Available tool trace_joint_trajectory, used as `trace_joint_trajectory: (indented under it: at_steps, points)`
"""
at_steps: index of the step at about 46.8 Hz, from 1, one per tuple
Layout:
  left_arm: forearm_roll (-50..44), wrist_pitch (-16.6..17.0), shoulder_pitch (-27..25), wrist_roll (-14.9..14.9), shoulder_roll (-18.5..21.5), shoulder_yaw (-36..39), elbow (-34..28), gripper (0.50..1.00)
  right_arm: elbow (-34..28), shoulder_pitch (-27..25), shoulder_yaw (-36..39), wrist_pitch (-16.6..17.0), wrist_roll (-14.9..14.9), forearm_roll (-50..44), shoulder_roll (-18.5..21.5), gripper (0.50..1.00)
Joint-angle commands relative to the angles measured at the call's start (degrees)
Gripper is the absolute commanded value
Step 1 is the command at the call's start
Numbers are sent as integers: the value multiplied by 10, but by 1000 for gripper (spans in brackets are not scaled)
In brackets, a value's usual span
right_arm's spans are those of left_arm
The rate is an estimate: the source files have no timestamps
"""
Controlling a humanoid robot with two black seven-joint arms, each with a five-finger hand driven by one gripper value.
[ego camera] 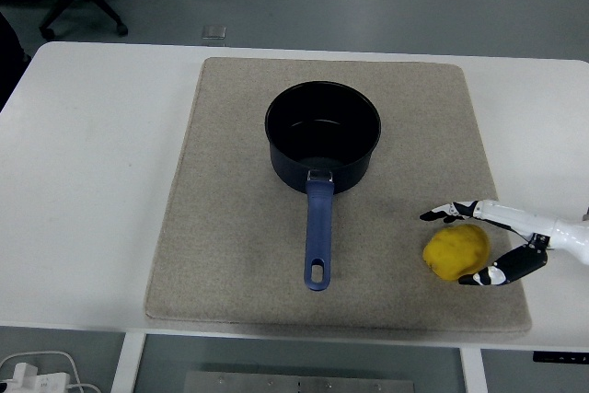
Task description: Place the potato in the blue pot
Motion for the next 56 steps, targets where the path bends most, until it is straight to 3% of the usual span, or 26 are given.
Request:
trace_joint_trajectory:
  at_steps: [1,9,13,16,56]
  points:
    - [0,0,0,0,0,0,0,996,0,0,-4,-4,4,0,1,795]
    - [0,0,0,0,0,0,0,996,-1,0,-4,-14,8,0,2,711]
    - [0,0,0,0,0,0,0,996,-1,0,-4,-24,8,0,3,611]
    - [0,0,0,0,0,0,0,996,-2,0,-4,-28,8,0,3,505]
    - [0,0,0,0,0,0,0,996,-12,2,2,-29,8,8,7,500]
